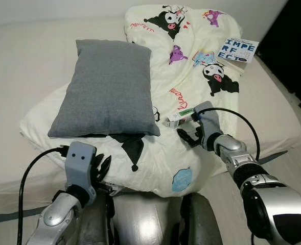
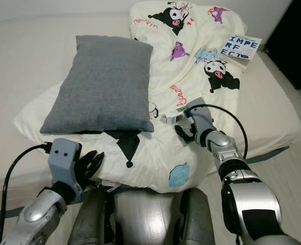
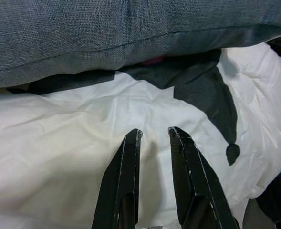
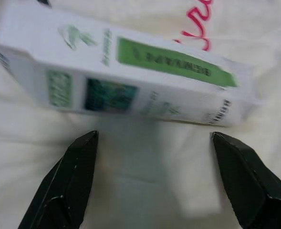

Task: Clean up the room

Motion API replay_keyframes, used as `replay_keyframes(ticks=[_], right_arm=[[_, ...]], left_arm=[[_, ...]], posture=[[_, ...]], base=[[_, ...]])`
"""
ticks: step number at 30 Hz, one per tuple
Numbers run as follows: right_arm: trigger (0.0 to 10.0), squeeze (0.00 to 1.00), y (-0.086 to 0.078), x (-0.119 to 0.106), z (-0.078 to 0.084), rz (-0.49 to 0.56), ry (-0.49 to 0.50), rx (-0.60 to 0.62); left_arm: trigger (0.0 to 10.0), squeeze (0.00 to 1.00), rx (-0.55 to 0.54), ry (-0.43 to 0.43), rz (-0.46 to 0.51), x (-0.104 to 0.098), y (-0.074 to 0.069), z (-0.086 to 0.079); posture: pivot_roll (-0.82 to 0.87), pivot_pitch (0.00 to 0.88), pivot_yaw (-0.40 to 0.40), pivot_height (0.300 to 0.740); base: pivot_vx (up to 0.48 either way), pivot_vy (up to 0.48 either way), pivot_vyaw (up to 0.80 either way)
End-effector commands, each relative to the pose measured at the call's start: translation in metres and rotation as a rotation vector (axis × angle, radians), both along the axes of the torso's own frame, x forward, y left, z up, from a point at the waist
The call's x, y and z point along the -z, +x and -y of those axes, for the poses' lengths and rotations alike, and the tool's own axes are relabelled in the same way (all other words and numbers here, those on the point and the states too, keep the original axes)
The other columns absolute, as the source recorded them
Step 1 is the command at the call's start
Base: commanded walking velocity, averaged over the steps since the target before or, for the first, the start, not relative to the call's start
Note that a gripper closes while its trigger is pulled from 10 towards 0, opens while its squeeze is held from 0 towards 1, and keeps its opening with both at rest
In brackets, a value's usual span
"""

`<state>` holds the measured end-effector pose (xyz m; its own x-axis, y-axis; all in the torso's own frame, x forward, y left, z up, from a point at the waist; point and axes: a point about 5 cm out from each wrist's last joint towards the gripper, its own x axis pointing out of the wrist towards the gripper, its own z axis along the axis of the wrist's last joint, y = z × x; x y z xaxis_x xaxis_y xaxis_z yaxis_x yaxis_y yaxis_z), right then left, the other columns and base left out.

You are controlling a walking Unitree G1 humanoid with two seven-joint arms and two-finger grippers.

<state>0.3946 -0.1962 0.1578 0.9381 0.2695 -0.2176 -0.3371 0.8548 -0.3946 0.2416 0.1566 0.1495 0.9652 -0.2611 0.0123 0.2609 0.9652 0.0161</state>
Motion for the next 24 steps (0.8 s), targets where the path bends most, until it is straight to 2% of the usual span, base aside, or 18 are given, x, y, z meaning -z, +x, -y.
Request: replay_keyframes(ticks=[1, 4, 8, 10, 13, 15, 16, 18, 19, 20, 21, 23, 24], right_arm=[[10.0, 0.00, 0.000, -0.001, 0.003, 0.017, -0.049, 0.017], [10.0, 0.00, 0.001, -0.004, 0.003, 0.027, -0.042, 0.018], [10.0, 0.00, 0.002, -0.008, -0.002, 0.039, 0.063, -0.003], [10.0, 0.00, 0.002, -0.008, -0.003, 0.039, 0.084, -0.009], [10.0, 0.00, 0.001, -0.002, -0.011, 0.026, 0.140, -0.024], [10.0, 0.00, 0.001, -0.002, -0.011, 0.026, 0.140, -0.024], [10.0, 0.00, 0.000, 0.002, -0.016, 0.022, 0.182, -0.018], [10.0, 0.00, 0.000, 0.002, -0.016, 0.022, 0.182, -0.018], [10.0, 0.00, -0.001, 0.006, -0.025, 0.022, 0.270, -0.005], [10.0, 0.00, -0.001, 0.006, -0.025, 0.022, 0.270, -0.005], [10.0, 0.00, -0.001, 0.008, -0.030, 0.023, 0.329, 0.007], [10.0, 0.00, -0.001, 0.008, -0.030, 0.023, 0.329, 0.007], [10.0, 0.00, -0.002, 0.011, -0.039, 0.030, 0.411, 0.010]], left_arm=[[10.0, 0.00, -0.016, 0.014, -0.026, 0.004, -0.003, -0.003], [10.0, 0.00, -0.019, 0.013, -0.027, 0.004, -0.003, -0.004], [10.0, 0.00, -0.023, 0.004, -0.035, 0.007, -0.002, -0.005], [10.0, 0.00, -0.021, 0.002, -0.038, 0.008, -0.002, -0.005], [10.0, 0.00, 0.003, 0.006, -0.064, 0.018, -0.003, -0.004], [10.0, 0.00, 0.003, 0.006, -0.064, 0.018, -0.003, -0.004], [10.0, 0.00, 0.006, 0.004, -0.092, 0.026, -0.002, -0.005], [10.0, 0.00, 0.006, 0.004, -0.092, 0.026, -0.002, -0.005], [10.0, 0.00, -0.016, -0.007, -0.120, 0.036, 0.000, -0.008], [10.0, 0.00, -0.016, -0.007, -0.120, 0.036, 0.000, -0.008], [10.0, 0.00, -0.035, -0.016, -0.138, 0.043, 0.002, -0.010], [10.0, 0.00, -0.035, -0.016, -0.138, 0.043, 0.002, -0.010], [10.0, 0.00, -0.052, -0.027, -0.150, 0.049, 0.004, -0.012]], posture=[[0.30, 0.403, -0.027, 0.576], [0.30, 0.400, -0.027, 0.576], [0.28, 0.388, -0.026, 0.576], [0.28, 0.388, -0.026, 0.576], [0.22, 0.348, -0.037, 0.576], [0.22, 0.348, -0.037, 0.576], [0.19, 0.310, -0.044, 0.576], [0.19, 0.310, -0.044, 0.576], [0.15, 0.250, -0.051, 0.576], [0.15, 0.250, -0.051, 0.576], [0.15, 0.250, -0.051, 0.576], [0.15, 0.250, -0.051, 0.576], [0.12, 0.208, -0.056, 0.576]], base=[[0.000, 0.000, 0.00], [0.000, 0.000, 0.00], [0.000, 0.000, 0.00], [0.000, 0.000, 0.00], [0.000, 0.000, 0.00], [0.000, 0.000, 0.00], [0.000, 0.000, 0.00], [0.000, 0.000, 0.00], [0.000, 0.000, 0.00], [0.000, 0.000, 0.00], [0.000, 0.000, 0.00], [0.000, 0.000, 0.00], [0.000, 0.000, 0.00]])
